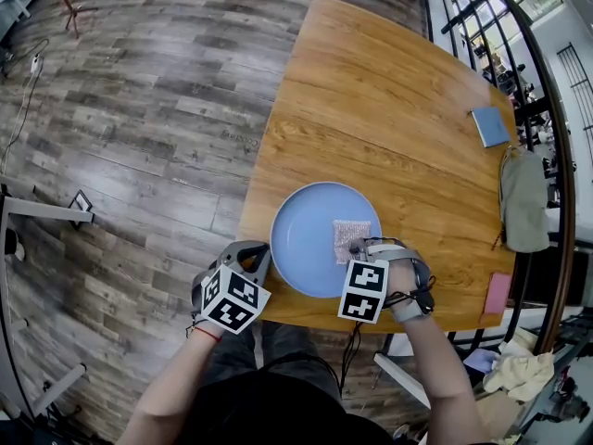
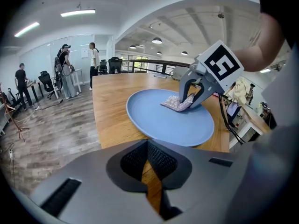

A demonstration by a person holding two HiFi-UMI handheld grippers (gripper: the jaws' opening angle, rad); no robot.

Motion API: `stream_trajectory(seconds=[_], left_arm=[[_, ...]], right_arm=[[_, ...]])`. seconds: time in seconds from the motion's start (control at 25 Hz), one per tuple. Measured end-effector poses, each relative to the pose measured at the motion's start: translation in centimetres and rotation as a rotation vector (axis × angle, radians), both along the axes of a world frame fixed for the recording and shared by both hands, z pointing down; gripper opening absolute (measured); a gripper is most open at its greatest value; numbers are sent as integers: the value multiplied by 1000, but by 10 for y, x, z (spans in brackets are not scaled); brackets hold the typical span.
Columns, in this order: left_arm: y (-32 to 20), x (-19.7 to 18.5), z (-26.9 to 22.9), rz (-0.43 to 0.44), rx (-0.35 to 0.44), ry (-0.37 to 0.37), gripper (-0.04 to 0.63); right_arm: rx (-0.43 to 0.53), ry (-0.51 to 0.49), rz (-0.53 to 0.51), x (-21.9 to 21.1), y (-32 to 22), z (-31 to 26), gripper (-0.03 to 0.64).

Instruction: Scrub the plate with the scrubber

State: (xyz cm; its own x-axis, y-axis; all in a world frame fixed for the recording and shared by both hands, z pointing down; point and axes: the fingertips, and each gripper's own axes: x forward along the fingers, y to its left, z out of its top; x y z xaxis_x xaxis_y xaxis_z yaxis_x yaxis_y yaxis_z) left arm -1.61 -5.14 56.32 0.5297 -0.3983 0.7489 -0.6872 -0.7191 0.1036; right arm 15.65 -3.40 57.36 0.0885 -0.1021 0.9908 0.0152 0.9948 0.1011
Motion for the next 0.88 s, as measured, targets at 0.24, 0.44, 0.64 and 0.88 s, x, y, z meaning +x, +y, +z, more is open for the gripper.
stream_trajectory(seconds=[0.24,0.44,0.64,0.88], left_arm=[[3,1,4,16,-13,-15,-3],[3,3,4,20,-14,-22,-5],[1,4,4,15,-12,-25,-3],[-3,8,2,21,-7,-17,-5]], right_arm=[[-134,-5,-11,-6,41,-3,86],[-221,-54,-89,-32,65,-4,86],[-226,-46,-312,-55,71,1,86],[-83,-46,-522,-82,43,6,86]])
